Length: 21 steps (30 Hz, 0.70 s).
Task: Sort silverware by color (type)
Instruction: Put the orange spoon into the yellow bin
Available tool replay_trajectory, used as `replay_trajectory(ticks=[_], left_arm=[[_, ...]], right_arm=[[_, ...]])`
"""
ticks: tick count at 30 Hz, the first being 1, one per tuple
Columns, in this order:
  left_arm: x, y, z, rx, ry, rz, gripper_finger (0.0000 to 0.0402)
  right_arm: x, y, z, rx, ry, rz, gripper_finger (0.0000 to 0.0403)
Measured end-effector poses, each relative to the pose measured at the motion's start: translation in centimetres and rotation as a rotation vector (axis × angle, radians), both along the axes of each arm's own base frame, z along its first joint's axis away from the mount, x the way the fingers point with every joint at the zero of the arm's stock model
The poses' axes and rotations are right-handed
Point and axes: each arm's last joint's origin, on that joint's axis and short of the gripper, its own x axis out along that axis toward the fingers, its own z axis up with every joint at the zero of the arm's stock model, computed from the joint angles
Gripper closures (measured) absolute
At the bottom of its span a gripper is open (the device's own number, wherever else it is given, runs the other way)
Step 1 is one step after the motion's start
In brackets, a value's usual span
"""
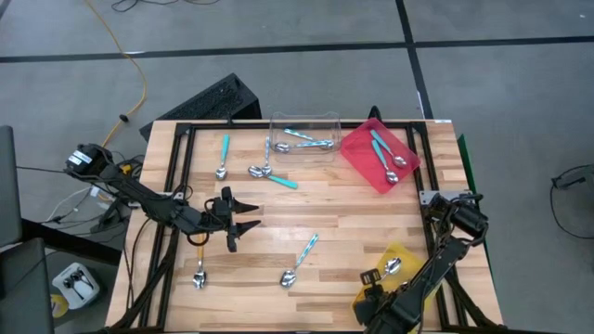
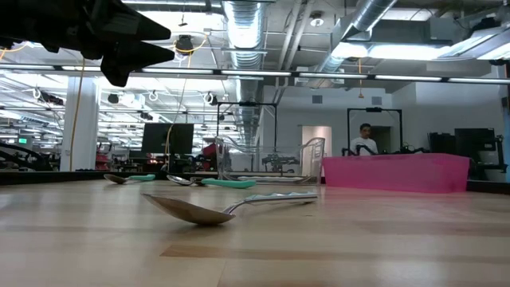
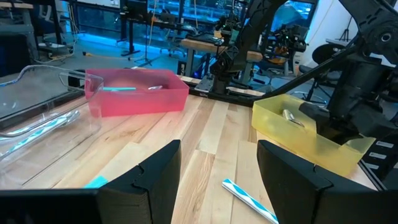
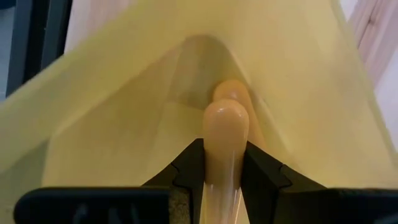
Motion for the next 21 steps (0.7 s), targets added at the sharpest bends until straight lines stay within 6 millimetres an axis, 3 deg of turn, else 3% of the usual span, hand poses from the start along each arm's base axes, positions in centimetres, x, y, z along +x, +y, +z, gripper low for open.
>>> replay_trajectory(ticks=[4,13,21], left_arm=[[0.0,0.0,0.0,0.0,0.0,0.0,0.0206],[0.0,0.0,0.0,0.0,0.0,0.0,0.0206],[0.01,0.0,0.07,-0.004,-0.007,0.0,0.0206]], right_arm=[[0.13,-0.11,0.0,0.002,-0.004,-0.031,0.0283],[0.11,-0.4,0.0,-0.015,0.012,-0.04,0.0215],[-0.29,-0.72,0.83,0.001,0.054,-0.041,0.0203]])
